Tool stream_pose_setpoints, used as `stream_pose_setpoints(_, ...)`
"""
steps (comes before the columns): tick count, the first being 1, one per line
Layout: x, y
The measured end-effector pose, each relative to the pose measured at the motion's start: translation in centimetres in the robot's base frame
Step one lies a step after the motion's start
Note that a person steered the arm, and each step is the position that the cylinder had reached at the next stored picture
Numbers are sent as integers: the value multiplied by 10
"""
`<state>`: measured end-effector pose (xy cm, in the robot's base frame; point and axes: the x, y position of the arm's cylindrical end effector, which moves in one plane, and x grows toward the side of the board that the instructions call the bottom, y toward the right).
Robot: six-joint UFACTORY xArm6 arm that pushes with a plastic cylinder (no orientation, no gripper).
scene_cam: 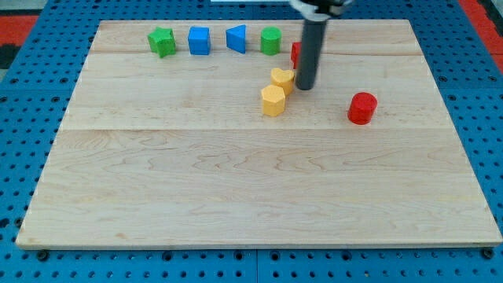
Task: Place the red star at the left side of the yellow heart
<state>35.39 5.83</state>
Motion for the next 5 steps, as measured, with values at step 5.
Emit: stream_pose_setpoints(5, -53, -100)
